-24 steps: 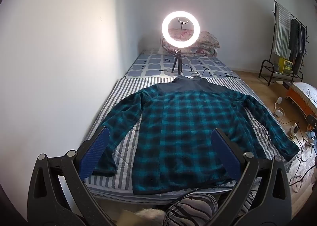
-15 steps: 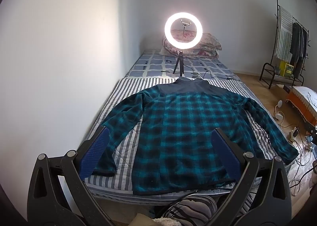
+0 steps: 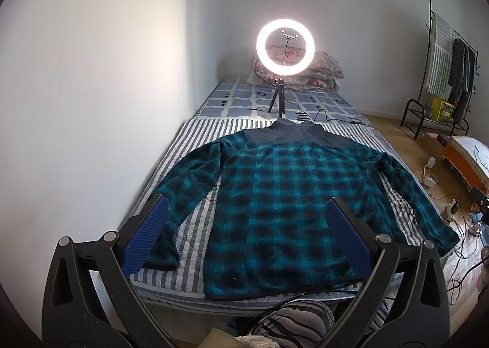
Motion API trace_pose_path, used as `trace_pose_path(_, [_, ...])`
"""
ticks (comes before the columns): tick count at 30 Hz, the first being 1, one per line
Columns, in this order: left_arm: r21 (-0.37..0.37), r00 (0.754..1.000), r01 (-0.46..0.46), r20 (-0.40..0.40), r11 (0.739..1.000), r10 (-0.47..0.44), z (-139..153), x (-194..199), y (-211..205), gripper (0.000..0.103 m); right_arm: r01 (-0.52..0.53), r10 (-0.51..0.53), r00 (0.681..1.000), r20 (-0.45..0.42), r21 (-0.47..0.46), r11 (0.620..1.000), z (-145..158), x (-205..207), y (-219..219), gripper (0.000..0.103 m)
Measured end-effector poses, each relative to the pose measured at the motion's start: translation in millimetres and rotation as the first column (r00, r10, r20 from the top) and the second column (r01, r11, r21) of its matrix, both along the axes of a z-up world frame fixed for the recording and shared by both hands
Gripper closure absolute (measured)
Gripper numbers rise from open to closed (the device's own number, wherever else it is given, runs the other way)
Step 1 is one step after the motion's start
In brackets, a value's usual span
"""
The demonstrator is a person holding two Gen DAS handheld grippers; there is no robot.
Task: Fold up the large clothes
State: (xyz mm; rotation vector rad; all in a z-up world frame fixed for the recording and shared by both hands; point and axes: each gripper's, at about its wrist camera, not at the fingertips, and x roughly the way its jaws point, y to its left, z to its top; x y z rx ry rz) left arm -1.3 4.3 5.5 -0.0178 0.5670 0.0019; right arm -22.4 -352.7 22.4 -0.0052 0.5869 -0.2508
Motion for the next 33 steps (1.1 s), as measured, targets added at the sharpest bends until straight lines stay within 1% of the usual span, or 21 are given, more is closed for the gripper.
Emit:
trace_pose_path(12, [-0.002,1.000,-0.027,0.011,1.000,0.027,4,-3,-3,0.000,-0.023,0.023,1.000,0.003,0.046,0.999,4,2,-2,0.000])
trace_pose_path(33, [-0.015,0.999,-0.033,0.015,0.999,0.034,-1,0,10,0.000,-0.033,0.032,0.999,0.028,0.026,0.999,13,2,5,0.001])
